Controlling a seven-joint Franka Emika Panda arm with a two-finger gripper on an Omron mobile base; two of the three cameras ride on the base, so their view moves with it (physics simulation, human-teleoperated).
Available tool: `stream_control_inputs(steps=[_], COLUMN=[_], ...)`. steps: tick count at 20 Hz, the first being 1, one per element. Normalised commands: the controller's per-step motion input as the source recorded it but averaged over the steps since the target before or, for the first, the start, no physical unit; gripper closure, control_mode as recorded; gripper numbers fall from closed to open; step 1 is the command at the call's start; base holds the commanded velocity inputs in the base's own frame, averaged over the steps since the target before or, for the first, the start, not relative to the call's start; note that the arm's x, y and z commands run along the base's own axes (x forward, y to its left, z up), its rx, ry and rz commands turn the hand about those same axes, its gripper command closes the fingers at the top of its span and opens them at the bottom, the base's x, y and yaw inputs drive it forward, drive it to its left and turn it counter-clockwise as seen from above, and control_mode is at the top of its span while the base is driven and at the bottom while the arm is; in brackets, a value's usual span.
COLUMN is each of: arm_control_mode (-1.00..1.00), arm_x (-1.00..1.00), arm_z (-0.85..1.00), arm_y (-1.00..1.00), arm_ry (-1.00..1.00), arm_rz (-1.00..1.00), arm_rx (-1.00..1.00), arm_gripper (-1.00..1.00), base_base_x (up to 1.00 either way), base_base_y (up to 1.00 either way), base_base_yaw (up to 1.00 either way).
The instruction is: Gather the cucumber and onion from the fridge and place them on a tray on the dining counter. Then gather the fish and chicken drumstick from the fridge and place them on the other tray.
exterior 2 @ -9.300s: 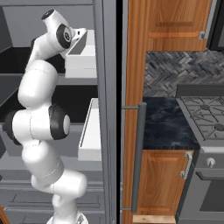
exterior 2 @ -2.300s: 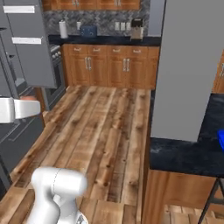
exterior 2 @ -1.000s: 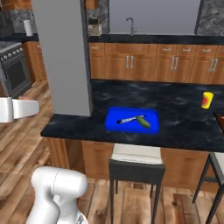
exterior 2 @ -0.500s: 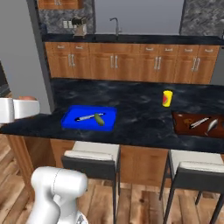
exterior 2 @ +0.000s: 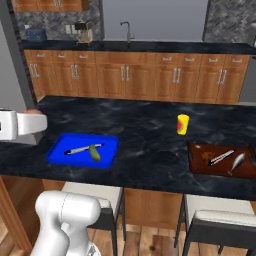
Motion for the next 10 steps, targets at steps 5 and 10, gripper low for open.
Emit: stream_control_inputs(steps=[5, 10], arm_control_mode=[-1.0, -1.0], arm_x=[0.71, 1.0], arm_z=[0.0, -0.22], arm_y=[0.13, 0.19], arm_ry=[0.13, 0.35], arm_rz=[0.0, 0.0], arm_rx=[0.0, 0.0], arm_gripper=[1.0, 1.0], base_base_x=[0.13, 0.0], base_base_y=[0.03, 0.0], base_base_yaw=[0.0, 0.0])
